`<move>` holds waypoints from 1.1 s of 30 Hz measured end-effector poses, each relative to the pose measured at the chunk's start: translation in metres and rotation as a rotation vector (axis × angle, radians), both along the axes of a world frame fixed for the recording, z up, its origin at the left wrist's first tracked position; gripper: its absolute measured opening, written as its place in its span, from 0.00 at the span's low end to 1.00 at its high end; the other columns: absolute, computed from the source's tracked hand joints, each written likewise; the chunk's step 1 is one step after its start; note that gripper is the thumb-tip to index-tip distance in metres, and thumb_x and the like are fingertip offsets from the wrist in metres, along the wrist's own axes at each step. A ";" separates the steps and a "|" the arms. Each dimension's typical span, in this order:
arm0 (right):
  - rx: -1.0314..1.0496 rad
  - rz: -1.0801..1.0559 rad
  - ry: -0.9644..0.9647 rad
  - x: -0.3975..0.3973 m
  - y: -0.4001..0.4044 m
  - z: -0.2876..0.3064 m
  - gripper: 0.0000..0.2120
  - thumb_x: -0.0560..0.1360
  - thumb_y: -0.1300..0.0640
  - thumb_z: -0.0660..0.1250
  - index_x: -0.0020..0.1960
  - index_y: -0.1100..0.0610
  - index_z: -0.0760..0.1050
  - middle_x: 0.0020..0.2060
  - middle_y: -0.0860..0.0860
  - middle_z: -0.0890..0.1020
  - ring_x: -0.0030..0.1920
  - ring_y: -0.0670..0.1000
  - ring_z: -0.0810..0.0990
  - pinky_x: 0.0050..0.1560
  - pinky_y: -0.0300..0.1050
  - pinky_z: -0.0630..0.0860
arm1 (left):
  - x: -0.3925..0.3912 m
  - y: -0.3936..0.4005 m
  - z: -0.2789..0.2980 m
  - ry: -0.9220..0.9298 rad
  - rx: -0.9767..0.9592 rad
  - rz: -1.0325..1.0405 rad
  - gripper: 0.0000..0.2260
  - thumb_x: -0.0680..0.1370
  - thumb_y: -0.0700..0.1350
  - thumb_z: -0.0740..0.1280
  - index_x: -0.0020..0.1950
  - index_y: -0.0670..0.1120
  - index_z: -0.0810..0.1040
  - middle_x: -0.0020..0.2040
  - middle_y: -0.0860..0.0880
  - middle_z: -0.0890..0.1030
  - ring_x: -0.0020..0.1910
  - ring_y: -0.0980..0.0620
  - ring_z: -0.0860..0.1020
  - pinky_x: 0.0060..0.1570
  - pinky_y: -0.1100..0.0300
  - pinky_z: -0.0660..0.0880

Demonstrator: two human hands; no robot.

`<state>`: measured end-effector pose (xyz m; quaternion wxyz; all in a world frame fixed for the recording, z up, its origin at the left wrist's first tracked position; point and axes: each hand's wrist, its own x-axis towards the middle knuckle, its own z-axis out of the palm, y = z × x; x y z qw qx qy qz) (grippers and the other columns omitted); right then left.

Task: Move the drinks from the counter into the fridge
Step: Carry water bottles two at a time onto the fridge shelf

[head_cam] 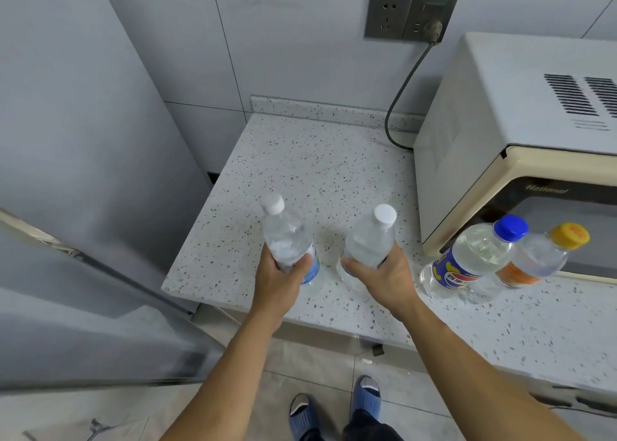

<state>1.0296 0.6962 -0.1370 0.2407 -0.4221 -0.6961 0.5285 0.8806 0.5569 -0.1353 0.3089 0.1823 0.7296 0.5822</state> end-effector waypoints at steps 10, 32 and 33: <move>-0.412 0.073 0.210 0.036 -0.034 0.013 0.22 0.63 0.46 0.76 0.55 0.51 0.81 0.49 0.56 0.86 0.50 0.58 0.86 0.55 0.60 0.81 | 0.052 -0.065 -0.008 -0.589 0.198 0.143 0.28 0.74 0.58 0.68 0.68 0.42 0.75 0.60 0.40 0.83 0.58 0.41 0.82 0.55 0.47 0.80; -0.702 0.862 -0.079 0.064 -0.161 -0.013 0.29 0.61 0.43 0.75 0.59 0.53 0.78 0.47 0.54 0.87 0.47 0.56 0.87 0.42 0.45 0.82 | 0.233 -0.224 0.011 -0.684 0.208 0.900 0.33 0.65 0.60 0.68 0.61 0.38 0.80 0.49 0.37 0.86 0.41 0.43 0.86 0.35 0.55 0.81; -0.709 0.904 -0.092 0.063 -0.172 -0.014 0.29 0.62 0.44 0.76 0.59 0.54 0.78 0.47 0.55 0.87 0.47 0.56 0.87 0.42 0.46 0.83 | 0.240 -0.234 0.013 -0.672 0.217 0.948 0.33 0.66 0.60 0.68 0.62 0.38 0.79 0.49 0.37 0.86 0.41 0.43 0.86 0.36 0.55 0.82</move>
